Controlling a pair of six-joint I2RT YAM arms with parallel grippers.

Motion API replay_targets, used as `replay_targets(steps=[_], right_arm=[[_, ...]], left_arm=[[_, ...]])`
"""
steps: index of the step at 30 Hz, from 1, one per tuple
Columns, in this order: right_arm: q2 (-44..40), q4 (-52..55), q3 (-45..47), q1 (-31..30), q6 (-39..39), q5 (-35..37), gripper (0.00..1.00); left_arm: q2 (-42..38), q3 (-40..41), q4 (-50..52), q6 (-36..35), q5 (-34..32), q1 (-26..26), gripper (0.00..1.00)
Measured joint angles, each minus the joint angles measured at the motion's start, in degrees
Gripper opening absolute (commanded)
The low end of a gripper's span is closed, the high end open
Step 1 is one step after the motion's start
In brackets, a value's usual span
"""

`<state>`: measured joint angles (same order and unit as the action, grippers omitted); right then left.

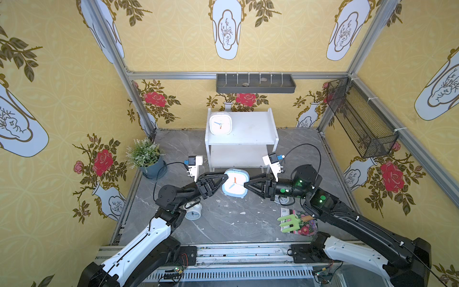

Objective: Place the alarm clocks on the shelf by style
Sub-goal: Pick up the alarm from the center of the board.

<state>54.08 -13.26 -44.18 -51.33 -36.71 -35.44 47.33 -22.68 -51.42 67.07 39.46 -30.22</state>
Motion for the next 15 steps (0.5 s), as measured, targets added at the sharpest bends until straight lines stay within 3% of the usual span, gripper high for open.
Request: replay_targets(steps=[3,5,7,10,15], right_arm=[[0.3,0.9,-0.7,0.1,0.5,-0.1,0.39],[0.5,1.6,-1.1,0.2,0.7,-0.2,0.37],[0.5,2.5,-1.5,0.2,0.9,-0.2,0.37],[0.5,3.3,-2.0,0.2,1.2,-0.2,0.37],[0.3,7.9,-5.2,0.0,3.8,-0.1,0.36]], left_arm=[[0.3,-0.1,-0.4,0.0,0.0,0.0,0.1],[0.5,-0.1,-0.5,0.0,0.1,0.1,0.16],[0.5,-0.1,-0.5,0.0,0.1,0.1,0.31],[0.3,-0.1,-0.3,-0.3,0.0,0.0,0.62],[-1.3,-2.8,7.8,-3.0,-0.7,-0.1,0.79]])
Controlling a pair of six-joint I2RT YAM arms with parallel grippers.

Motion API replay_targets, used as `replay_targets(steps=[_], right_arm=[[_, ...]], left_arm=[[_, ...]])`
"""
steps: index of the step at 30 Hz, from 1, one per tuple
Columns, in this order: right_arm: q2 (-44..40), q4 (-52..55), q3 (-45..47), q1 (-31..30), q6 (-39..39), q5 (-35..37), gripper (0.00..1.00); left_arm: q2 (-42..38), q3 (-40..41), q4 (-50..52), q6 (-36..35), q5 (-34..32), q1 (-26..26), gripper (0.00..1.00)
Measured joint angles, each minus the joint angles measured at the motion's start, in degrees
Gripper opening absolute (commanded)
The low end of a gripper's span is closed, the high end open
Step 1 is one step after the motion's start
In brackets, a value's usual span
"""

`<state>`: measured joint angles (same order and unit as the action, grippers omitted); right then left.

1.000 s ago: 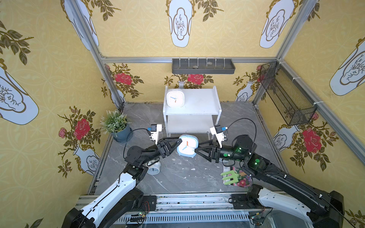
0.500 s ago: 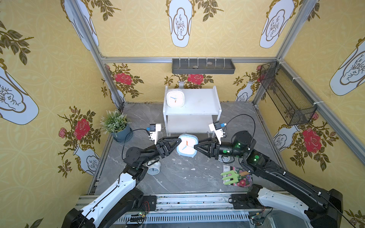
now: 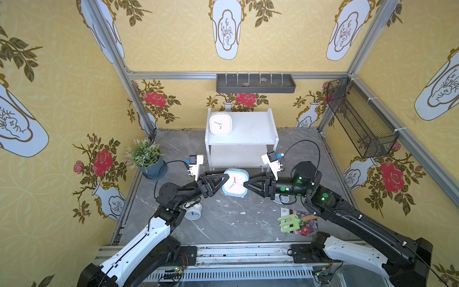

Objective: Place the alarm clocks on the shelf by style
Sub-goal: Pick up the alarm from the center of the board, then place the alarm on the shelf.

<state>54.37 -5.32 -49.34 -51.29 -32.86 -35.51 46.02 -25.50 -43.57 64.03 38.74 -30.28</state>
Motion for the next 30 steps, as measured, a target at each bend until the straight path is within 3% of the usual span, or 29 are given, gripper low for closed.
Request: replay_targets(steps=[5,9,15,25,30], right_arm=[[0.3,8.7,-9.6,0.9,5.7,1.6,0.37],[2.8,14.6,-18.0,3.7,11.9,1.5,0.37],[10.4,20.1,-27.7,16.3,18.0,-4.6,0.36],[25.3,20.1,-44.8,32.9,24.1,-22.6,0.36],[33.7,23.9,-52.8,36.5,29.0,-27.6,0.37]], left_arm=[[-7.0,-4.8,14.0,-5.9,-4.5,0.0,0.88],[-12.6,-7.9,25.8,-11.4,-10.8,0.0,0.89],[-13.0,-9.3,40.4,-16.1,-20.7,0.1,0.86],[-10.6,-6.4,46.1,-15.5,-26.4,0.1,0.85],[-8.9,-6.4,46.9,-15.5,-26.8,0.1,0.85]])
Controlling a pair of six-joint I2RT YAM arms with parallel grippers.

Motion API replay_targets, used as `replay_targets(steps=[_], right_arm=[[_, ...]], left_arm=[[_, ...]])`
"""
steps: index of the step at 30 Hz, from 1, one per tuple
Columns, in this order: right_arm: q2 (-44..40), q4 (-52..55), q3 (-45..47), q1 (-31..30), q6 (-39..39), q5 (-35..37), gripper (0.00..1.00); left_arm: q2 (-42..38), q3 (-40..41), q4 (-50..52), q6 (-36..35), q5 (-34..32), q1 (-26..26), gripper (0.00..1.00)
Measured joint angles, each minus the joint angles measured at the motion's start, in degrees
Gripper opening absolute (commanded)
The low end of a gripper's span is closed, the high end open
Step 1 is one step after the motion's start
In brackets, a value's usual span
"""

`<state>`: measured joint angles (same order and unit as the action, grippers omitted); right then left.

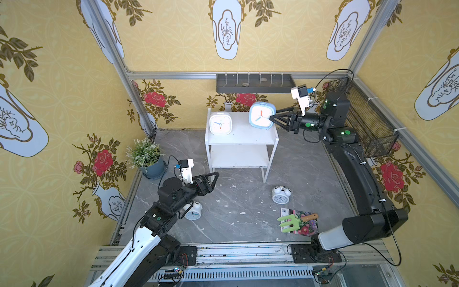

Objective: Place the alarm clocks on the shelf by style
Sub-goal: Place the alarm on the shelf.

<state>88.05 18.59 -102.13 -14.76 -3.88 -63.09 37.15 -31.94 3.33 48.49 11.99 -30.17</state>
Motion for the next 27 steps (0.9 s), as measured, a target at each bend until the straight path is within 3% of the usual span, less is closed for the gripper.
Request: replay_targets(steps=[5,27], right_arm=[[4.3,2.4,-1.3,0.3,4.0,-2.4,0.37],[9.0,-1.7,-0.5,1.0,4.9,-7.7,0.39]], left_arm=[[1.3,0.0,0.1,0.0,-0.5,0.2,0.84],[3.9,0.0,-0.8,0.2,-1.0,0.1,0.83]])
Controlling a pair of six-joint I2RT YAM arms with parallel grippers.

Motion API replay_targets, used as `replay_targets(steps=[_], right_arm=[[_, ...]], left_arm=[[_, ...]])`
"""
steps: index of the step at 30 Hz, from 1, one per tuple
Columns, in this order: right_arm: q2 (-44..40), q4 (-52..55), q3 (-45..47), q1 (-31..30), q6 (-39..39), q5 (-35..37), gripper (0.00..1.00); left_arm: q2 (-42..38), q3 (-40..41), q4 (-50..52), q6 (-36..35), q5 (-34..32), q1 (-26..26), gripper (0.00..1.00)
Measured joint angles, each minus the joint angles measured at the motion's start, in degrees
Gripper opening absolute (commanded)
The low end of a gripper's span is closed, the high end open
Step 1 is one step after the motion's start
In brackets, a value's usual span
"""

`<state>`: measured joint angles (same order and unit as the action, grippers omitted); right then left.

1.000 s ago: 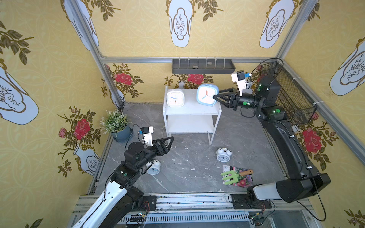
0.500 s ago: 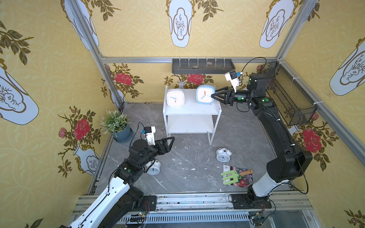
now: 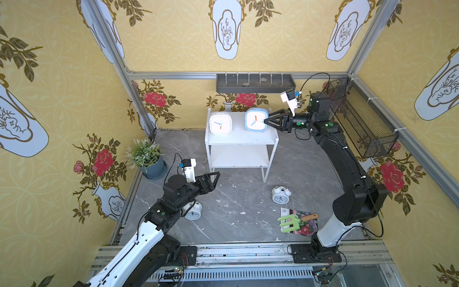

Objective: Place the alarm clocks on the shelf by style
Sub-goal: Place the alarm on the shelf.

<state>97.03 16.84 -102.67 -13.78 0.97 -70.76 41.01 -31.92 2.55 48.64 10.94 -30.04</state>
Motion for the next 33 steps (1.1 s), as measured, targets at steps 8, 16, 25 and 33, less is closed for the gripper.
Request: replay_targets(steps=[8,16,25,33], right_arm=[[0.2,1.0,0.0,0.0,1.1,0.0,0.4],[1.5,2.9,-1.2,-1.2,2.7,1.0,0.41],[2.5,5.4,-2.3,-2.0,4.7,2.6,0.41],[2.6,5.6,-2.1,-2.0,5.6,3.4,0.48]], left_arm=[[0.0,0.5,-0.4,0.0,0.0,0.0,0.82],[0.3,0.7,-0.5,0.0,0.0,0.0,0.82],[0.1,0.9,-0.9,-0.2,0.1,0.0,0.82],[-0.3,1.6,-1.9,-0.2,0.1,0.0,0.82]])
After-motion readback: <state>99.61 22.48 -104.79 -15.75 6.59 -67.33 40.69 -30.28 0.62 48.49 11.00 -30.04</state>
